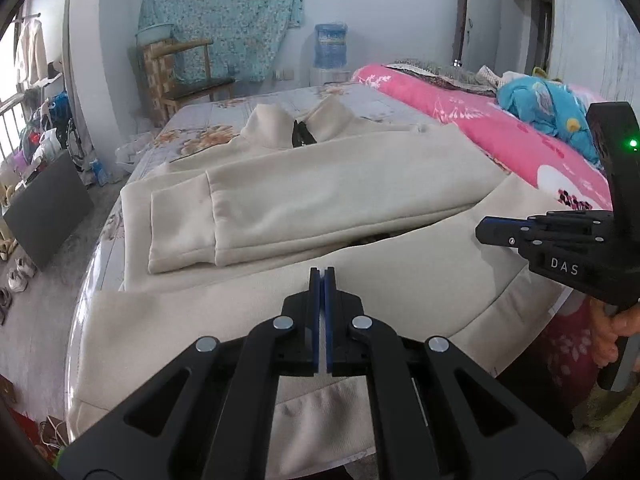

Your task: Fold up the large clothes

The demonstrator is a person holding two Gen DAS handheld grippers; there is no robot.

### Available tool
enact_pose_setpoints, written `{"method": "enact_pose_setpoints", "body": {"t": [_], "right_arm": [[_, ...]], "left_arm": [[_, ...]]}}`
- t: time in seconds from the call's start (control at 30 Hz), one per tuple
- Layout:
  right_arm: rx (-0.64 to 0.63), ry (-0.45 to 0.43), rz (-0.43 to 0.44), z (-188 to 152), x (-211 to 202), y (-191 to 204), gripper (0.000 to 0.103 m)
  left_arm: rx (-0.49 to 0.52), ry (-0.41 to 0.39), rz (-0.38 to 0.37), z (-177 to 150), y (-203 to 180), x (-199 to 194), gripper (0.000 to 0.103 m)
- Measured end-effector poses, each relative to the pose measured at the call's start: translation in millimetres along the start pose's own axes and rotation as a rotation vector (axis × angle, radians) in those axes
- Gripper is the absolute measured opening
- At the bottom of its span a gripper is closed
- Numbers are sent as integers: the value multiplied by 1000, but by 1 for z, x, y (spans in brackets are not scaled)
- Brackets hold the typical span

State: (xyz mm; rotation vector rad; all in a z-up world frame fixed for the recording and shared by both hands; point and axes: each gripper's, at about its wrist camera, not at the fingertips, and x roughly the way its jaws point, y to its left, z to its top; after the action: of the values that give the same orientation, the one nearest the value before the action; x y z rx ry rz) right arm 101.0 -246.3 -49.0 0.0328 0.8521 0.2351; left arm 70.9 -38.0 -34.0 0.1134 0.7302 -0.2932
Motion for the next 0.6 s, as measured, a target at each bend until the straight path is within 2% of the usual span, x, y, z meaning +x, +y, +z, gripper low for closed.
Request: {"method": "enact_pose_setpoints", "body": {"t": [0.1,0.27,0.4,0.5,0.53,0.57,0.6], "right_arm": [[16,31,-3,-4,18,-4,4],[45,10,-15,-3,12,-17,4],[143,-18,-46,-2,-9,-55,10],[176,-6,-126,-6,-13,-84,10],[172,1,-146,-8,-11,-89,10],[166,8,-167,-10,-8,-96,3],[175,16,-159,-12,-4,-104,2]], "left_arm": [[-18,86,-8,-9,2,27,2],[-37,76,-15,-9,14,17,2],[-103,59,30,-12,47,-1,7],[-163,88,121,-24,80,-4,7],[-179,106,149,-29,89,-1,7],[-205,103,151,-34,100,0,9],[-225,88,136,-35,107,-2,9]]}}
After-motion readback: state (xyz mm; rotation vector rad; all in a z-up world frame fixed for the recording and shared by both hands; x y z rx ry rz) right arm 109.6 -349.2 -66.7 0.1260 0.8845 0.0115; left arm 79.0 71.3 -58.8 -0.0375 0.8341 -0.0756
